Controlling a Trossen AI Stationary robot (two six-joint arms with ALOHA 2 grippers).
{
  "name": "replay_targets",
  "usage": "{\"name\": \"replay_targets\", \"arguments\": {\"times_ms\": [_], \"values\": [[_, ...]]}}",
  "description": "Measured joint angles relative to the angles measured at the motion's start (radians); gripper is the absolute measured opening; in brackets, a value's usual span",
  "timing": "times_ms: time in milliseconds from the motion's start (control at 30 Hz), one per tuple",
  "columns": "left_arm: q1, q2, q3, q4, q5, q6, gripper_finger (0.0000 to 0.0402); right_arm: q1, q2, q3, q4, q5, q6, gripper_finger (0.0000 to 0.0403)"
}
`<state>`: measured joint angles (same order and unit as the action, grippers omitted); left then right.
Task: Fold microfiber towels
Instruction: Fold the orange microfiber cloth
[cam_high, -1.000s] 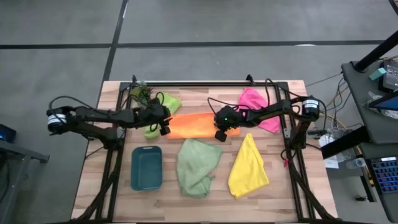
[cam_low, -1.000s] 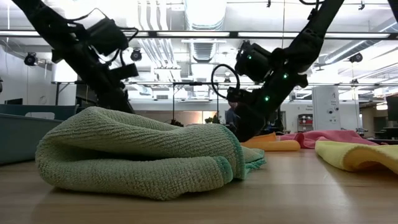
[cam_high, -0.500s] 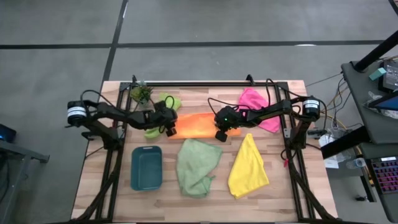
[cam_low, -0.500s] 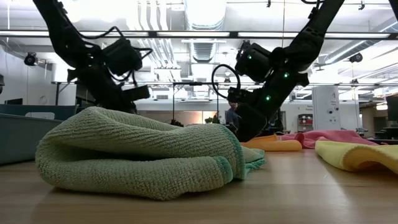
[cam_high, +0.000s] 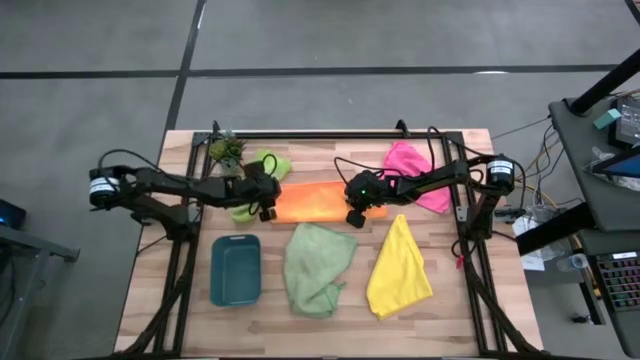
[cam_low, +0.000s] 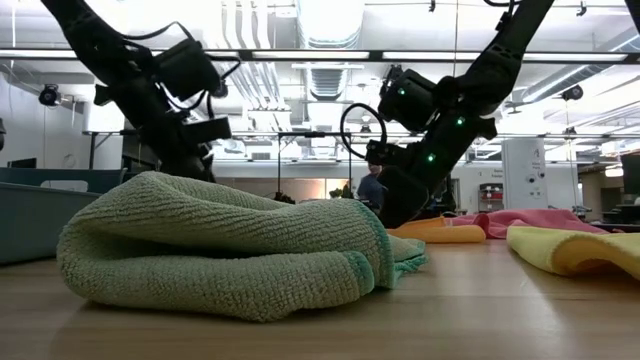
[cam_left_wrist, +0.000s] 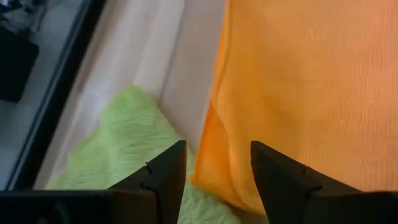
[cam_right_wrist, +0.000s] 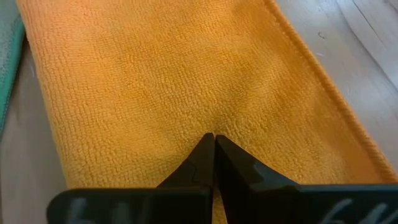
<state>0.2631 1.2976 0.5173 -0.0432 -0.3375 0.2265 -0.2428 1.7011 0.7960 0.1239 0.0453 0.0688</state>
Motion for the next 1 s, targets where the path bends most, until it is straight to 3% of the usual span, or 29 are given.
{"name": "replay_targets", "arguments": {"times_ms": [200,467,767,1000], "values": [[0.048,-0.012,-0.002,0.094,-0.013,0.025,0.0163,0.000,0.002,0.000,0.025,-0.001,0.001,0.0009],[0.095,0.111,-0.013,0.260,-0.005,0.016,0.0163,0.000,0.002,0.000,0.031,-0.001,0.000,0.0008],[0.067,0.120,0.014,0.128,0.333,-0.101,0.0163,0.000,0.002,0.000,0.036,-0.001,-0.001,0.0009],[0.062,0.118,0.017,0.042,0.331,-0.117,0.0163,0.000,0.002,0.000,0.043,0.000,-0.001,0.0009]]}}
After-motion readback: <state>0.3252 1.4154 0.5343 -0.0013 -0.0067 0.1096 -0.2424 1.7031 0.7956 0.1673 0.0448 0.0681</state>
